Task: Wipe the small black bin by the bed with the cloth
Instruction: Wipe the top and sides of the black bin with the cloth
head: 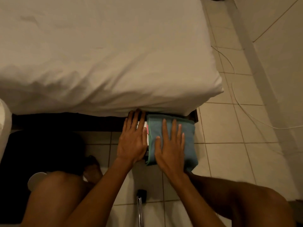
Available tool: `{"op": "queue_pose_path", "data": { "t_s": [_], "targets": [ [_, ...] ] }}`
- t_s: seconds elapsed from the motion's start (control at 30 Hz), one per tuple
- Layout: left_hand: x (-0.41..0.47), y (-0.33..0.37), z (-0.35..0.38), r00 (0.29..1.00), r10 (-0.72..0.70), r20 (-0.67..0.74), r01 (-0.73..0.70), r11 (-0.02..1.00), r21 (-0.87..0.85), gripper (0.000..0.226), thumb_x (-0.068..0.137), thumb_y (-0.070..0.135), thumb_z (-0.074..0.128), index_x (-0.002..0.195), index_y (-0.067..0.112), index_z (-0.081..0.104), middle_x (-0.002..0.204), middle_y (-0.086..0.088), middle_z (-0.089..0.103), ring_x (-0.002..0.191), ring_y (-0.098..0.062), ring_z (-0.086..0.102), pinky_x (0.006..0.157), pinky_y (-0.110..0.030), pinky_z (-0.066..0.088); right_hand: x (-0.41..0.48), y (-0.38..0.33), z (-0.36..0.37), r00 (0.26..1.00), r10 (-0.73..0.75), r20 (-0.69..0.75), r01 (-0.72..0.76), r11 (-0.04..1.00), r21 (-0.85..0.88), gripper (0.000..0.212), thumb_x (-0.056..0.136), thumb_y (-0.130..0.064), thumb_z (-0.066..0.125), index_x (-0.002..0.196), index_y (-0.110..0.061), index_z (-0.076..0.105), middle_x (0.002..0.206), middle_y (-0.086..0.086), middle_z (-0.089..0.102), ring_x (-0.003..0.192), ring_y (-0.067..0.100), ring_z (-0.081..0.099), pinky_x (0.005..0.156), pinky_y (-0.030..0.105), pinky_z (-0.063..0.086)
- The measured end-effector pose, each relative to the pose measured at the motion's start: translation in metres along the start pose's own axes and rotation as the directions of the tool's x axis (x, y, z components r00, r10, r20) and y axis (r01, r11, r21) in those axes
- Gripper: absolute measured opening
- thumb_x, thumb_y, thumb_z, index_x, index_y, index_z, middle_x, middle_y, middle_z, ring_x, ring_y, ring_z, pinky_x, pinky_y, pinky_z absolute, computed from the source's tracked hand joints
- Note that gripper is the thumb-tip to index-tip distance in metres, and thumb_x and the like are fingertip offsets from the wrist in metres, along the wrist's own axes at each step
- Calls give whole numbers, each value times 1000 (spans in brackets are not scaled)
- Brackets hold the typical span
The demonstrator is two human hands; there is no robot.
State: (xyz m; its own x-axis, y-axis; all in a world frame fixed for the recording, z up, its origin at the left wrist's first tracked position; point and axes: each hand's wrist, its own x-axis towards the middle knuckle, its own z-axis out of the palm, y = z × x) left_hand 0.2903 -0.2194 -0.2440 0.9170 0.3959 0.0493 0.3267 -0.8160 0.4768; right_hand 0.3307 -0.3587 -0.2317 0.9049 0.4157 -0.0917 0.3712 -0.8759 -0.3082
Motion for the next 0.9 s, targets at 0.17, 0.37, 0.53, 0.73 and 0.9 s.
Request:
{"op": "queue_pose_path", "data": {
  "t_s": [0.17,0.37,0.53,0.73,0.9],
  "targets": [
    [-5,13,6,997,-78,-25,77,997,-29,58,102,30,29,157,17,14,165,-4,12,153,-22,7,125,-40,9,31,22,-11,987,152,-45,-150,988,47,68,98,-60,19,157,-34,-4,167,5,-1,154,24,-5,124,50,2],
    [-3,9,6,999,-40,0,40,998,-48,58,102,30,24,157,17,11,165,-3,8,153,-20,1,125,-38,7,-3,9,-6,995,99,20,-99,995,10,75,94,-69,16,157,-35,-8,166,3,-14,152,22,-16,122,45,-11],
    [-2,8,5,999,-31,11,31,999,-28,58,102,30,25,157,18,10,166,-3,6,153,-20,0,125,-38,6,43,32,-17,996,88,-14,-87,995,58,78,92,-71,18,157,-35,-8,167,1,-7,153,21,-13,124,50,-1],
    [10,9,5,996,58,67,-58,998,6,60,102,33,24,157,17,8,166,-4,3,153,-18,-5,125,-41,9,-9,32,-12,998,55,20,-55,998,9,79,92,-73,10,156,-34,-11,166,0,-14,152,19,-16,122,43,-10],
    [6,23,9,998,36,58,-39,997,63,62,100,34,22,157,12,12,164,-14,10,153,-27,2,124,-46,8,21,37,-18,1000,30,-8,-29,999,15,75,95,-67,19,157,-34,-8,167,0,-9,153,18,-12,124,43,-4]
  ]
}}
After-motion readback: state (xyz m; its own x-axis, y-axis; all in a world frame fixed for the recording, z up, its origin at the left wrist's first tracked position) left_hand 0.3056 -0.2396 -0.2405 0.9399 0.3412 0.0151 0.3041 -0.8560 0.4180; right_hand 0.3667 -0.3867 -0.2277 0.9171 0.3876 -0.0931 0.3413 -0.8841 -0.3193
